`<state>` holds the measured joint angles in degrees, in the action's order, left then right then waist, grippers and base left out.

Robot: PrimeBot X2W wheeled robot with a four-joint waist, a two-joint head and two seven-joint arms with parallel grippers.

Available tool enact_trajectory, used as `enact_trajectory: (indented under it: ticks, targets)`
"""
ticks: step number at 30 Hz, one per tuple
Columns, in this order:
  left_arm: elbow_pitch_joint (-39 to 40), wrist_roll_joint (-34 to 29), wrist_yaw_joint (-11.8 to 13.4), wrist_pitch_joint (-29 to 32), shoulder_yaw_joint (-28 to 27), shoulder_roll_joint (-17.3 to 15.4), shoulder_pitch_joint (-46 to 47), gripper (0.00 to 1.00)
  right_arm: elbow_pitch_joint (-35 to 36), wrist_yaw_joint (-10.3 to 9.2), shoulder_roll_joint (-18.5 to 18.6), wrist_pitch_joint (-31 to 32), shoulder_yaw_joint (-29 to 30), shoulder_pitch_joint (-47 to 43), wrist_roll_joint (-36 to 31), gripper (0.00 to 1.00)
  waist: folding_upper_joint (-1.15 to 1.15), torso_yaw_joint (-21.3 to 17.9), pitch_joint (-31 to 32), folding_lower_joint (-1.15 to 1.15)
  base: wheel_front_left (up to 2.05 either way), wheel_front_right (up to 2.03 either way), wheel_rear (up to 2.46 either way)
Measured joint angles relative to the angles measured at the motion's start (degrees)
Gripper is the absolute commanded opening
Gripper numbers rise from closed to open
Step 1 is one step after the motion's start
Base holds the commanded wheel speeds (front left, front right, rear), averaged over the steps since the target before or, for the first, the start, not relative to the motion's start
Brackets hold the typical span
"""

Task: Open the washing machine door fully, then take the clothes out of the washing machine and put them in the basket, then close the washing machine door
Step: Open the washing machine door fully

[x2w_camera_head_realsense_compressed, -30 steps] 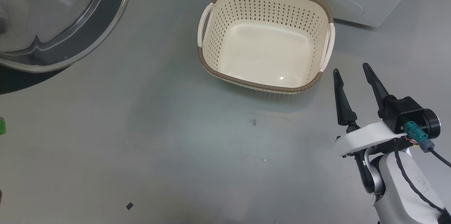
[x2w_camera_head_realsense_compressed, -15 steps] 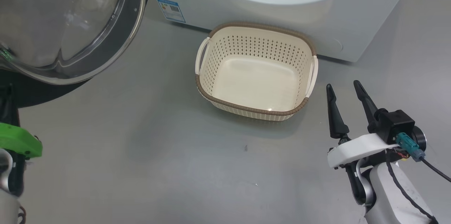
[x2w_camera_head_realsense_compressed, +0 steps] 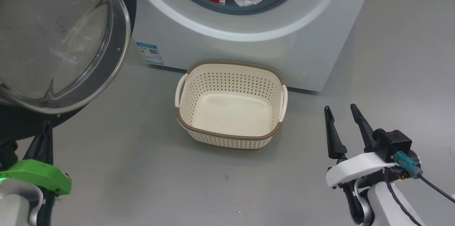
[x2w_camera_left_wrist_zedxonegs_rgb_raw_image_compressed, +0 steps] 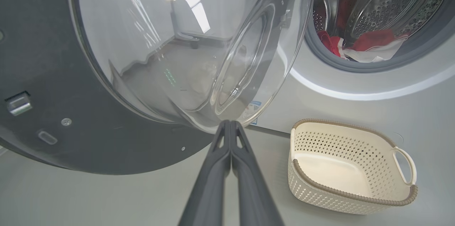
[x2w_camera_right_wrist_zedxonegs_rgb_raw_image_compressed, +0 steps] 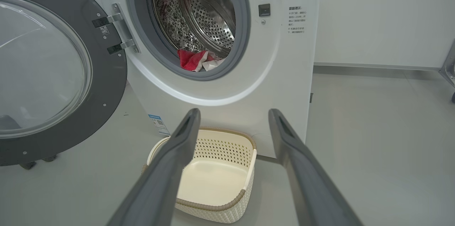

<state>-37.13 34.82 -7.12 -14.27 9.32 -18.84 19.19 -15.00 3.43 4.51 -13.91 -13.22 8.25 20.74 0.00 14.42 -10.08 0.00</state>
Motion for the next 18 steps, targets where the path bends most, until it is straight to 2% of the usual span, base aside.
enact_trajectory:
  ticks: [8, 18]
  targets:
    - [5.78, -0.07, 0.0, -0.01, 0.94, 0.25, -3.83, 0.0, 0.35, 0.02, -0.29, -0.01, -0.26, -0.6, 0.25, 1.0, 0.0, -4.97, 2.73, 0.0, 0.0, 0.0, 0.0]
    - [13.63, -0.71, -0.01, -0.11, 0.59, 2.25, -6.88, 0.0, 1.69, 0.0, -0.48, -0.03, 0.64, -1.72, 0.44, 1.0, 0.0, -10.04, 4.04, 0.0, 0.0, 0.0, 0.0]
